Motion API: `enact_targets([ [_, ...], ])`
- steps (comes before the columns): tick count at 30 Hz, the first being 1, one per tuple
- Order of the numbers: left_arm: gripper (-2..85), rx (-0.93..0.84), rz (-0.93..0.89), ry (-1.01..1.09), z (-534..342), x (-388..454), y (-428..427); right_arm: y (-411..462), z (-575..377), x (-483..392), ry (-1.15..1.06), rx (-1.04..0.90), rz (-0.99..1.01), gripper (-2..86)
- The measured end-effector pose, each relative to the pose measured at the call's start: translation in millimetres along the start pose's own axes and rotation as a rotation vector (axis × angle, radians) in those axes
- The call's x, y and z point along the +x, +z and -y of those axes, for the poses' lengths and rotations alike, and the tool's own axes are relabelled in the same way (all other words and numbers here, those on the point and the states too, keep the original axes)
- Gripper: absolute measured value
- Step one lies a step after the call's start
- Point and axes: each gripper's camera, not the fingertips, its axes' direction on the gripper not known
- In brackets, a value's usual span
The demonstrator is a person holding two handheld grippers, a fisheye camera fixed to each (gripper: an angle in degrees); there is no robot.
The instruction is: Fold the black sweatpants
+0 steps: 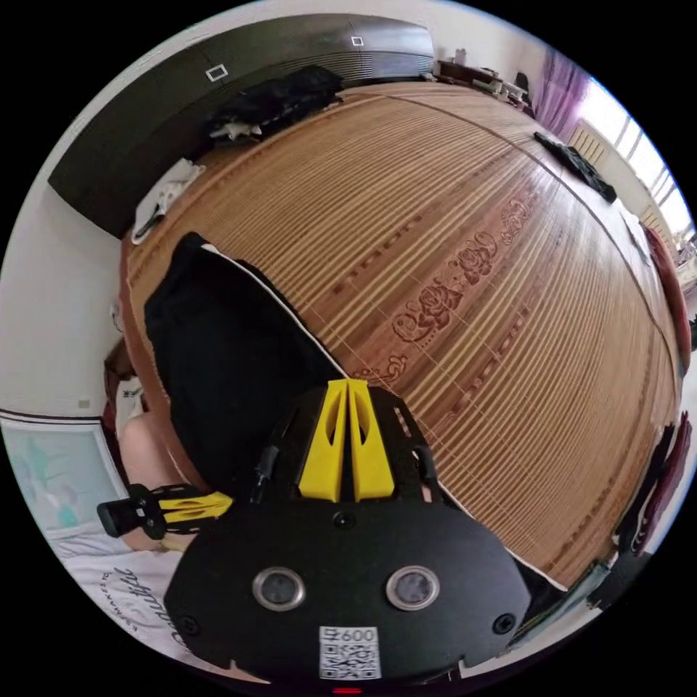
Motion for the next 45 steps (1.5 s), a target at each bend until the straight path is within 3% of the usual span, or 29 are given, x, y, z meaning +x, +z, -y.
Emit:
enact_targets([
  [7, 0.5, 0.01, 0.064, 0.038, 25, 28, -24, 94, -7, -1, -0.134, -0.179, -0.179, -0.8],
  [16, 0.6, -0.032, 0.173, 0.132, 68, 64, -66, 149, -30, 24, -0.098, -0.125, -0.196, -0.8],
  [21, 0.6, -0.054, 0.087, -0.009, 99, 48, -101, 171, -36, 9, -0.176, -0.169, -0.283, -0.8],
  [28, 1.0, -0.125, 0.045, -0.041, 136, 38, -157, 171, -50, 6, -0.19, -0.163, -0.309, -0.8],
  [30, 1.4, -0.104, -0.039, -0.208, 141, 10, -188, 168, -60, 2, -0.253, -0.147, -0.315, -0.8],
  [34, 3.2, 0.057, -0.017, -0.452, 146, -60, -250, 145, -63, 24, -0.235, -0.126, -0.206, -0.8],
  [36, 11.1, 0.147, -0.033, -0.676, 153, -126, -285, 132, -66, 39, -0.204, -0.105, -0.135, -0.8],
  [39, 16.8, 0.151, -0.108, -0.841, 168, -205, -305, 111, -75, 58, -0.177, -0.053, -0.043, -0.8],
  [41, 17.6, 0.183, -0.142, -0.893, 178, -245, -311, 95, -81, 52, -0.226, -0.032, -0.055, -0.8],
  [45, 16.9, 0.087, -0.318, -0.971, 204, -325, -310, 71, -77, 35, -0.258, -0.049, -0.109, -0.8],
])
